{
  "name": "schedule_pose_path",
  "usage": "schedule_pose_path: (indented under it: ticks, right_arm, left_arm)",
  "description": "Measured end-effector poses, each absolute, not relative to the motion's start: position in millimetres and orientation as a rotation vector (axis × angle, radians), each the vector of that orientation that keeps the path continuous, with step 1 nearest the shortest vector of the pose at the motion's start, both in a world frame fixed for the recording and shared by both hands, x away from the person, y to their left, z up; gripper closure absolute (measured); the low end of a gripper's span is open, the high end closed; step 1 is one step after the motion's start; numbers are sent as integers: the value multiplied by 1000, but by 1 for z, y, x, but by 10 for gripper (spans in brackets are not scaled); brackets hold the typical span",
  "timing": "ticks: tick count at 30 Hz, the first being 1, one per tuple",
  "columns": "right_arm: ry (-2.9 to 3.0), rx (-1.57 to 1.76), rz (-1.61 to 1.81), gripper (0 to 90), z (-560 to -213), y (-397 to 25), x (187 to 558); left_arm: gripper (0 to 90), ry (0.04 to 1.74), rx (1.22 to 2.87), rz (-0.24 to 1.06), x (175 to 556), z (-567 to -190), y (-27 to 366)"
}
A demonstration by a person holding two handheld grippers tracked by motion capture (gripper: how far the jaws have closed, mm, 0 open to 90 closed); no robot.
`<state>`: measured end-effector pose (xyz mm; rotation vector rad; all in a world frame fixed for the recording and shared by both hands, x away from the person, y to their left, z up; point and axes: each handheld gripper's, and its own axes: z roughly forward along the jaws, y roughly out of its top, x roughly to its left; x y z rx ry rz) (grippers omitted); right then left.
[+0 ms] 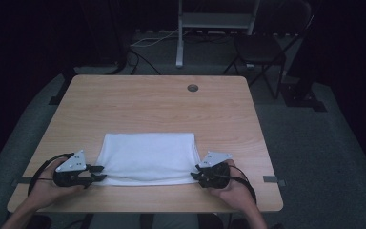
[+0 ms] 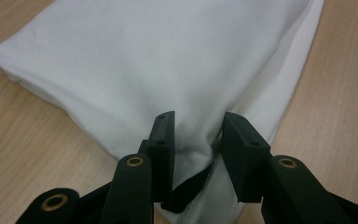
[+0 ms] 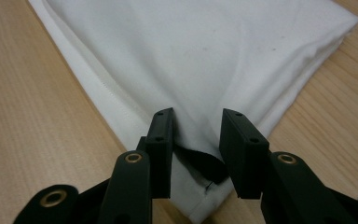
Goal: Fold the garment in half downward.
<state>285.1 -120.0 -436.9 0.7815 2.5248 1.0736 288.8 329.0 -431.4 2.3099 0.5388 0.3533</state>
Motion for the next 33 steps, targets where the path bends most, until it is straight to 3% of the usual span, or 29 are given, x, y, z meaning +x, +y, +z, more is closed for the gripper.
schedule_pose_path:
  ticks: [9, 13, 18, 21, 22, 29, 30, 33]
  right_arm:
    - [2501, 816, 1074, 621, -438, -123, 290]
    - [2472, 799, 1085, 509, -436, -124, 289]
    - [2390, 800, 1161, 337, -427, -125, 286]
    - [2374, 815, 1196, 278, -425, -123, 285]
    - [2369, 821, 1202, 256, -425, -122, 285]
    - [2320, 863, 1248, 180, -422, -123, 285]
    - [2312, 875, 1249, 135, -422, -124, 285]
    - [2279, 903, 1261, 133, -420, -128, 285]
  left_arm:
    - [611, 571, 2286, 377, 301, -431, 327]
    - [514, 589, 2222, 358, 293, -427, 331]
    - [304, 662, 2080, 329, 280, -418, 344]
    - [267, 702, 1988, 340, 278, -413, 356]
    - [200, 726, 1965, 343, 278, -412, 359]
    - [198, 806, 1832, 336, 285, -417, 380]
    - [197, 816, 1826, 342, 286, -418, 381]
    - [198, 838, 1821, 354, 287, -421, 384]
